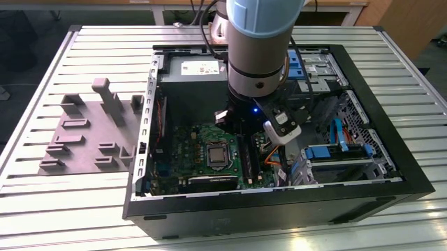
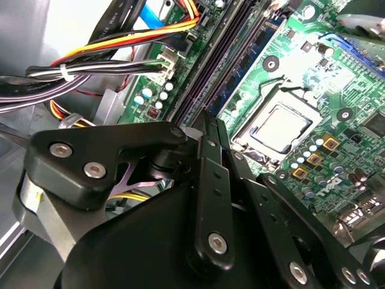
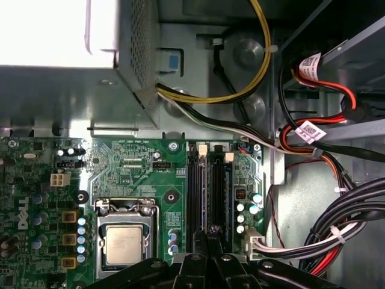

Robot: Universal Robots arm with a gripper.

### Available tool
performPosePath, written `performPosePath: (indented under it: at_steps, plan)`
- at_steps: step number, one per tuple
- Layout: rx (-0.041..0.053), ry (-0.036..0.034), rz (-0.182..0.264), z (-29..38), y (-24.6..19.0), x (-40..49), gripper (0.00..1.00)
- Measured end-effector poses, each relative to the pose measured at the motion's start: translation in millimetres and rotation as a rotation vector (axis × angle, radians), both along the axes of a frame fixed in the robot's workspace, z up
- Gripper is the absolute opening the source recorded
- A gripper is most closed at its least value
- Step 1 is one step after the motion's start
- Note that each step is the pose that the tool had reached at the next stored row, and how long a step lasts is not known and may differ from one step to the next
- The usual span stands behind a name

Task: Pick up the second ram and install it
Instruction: 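Insert the second ram into the second slot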

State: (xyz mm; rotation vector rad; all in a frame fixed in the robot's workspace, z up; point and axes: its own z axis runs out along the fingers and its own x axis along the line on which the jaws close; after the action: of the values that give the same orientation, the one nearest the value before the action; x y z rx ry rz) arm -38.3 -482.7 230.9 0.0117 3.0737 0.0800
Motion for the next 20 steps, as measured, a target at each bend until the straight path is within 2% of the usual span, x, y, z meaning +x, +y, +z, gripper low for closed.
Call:
performPosePath:
  at_steps: [6, 20]
  plan:
    - [-0.0001, 0.0001, 0.003, -2.5, -1.7, -0.6, 0.12]
    - [-0.0002, 0.0001, 0.004, -5.2, -2.0, -1.3, 0.12]
